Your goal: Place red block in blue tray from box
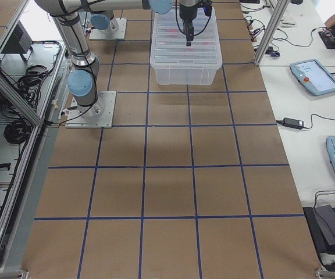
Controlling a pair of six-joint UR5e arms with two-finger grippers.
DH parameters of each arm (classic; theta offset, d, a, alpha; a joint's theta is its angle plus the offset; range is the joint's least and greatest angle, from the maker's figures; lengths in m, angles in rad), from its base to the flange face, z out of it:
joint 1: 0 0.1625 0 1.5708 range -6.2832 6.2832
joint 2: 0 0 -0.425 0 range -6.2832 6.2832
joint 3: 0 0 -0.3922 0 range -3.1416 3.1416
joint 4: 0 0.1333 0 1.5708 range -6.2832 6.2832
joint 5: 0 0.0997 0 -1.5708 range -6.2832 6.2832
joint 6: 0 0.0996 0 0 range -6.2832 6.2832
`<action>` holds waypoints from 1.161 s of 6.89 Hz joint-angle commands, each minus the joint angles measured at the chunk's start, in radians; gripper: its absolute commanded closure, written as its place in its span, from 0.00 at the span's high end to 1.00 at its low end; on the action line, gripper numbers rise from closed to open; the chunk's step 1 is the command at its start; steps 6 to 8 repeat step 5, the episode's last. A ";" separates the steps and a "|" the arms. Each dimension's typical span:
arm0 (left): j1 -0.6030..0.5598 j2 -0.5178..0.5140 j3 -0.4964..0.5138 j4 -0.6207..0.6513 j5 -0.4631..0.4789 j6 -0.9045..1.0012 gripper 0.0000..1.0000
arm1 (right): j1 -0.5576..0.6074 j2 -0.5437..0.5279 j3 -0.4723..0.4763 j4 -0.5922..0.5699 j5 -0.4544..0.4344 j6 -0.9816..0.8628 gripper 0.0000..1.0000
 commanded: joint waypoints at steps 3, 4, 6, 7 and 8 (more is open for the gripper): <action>-0.003 -0.006 0.002 0.002 -0.002 -0.002 1.00 | 0.000 0.000 0.002 0.001 0.000 0.000 1.00; -0.003 -0.006 0.004 0.002 -0.002 -0.002 1.00 | 0.000 0.000 0.002 0.001 0.000 0.000 1.00; -0.003 -0.006 0.004 0.002 -0.002 -0.002 1.00 | 0.000 0.000 0.002 0.001 0.000 0.000 1.00; -0.003 -0.006 0.004 0.002 -0.002 -0.002 1.00 | 0.000 0.000 0.002 0.001 0.000 0.000 1.00; -0.003 -0.006 0.004 0.002 -0.002 -0.002 1.00 | 0.000 0.000 0.002 0.001 0.000 0.000 1.00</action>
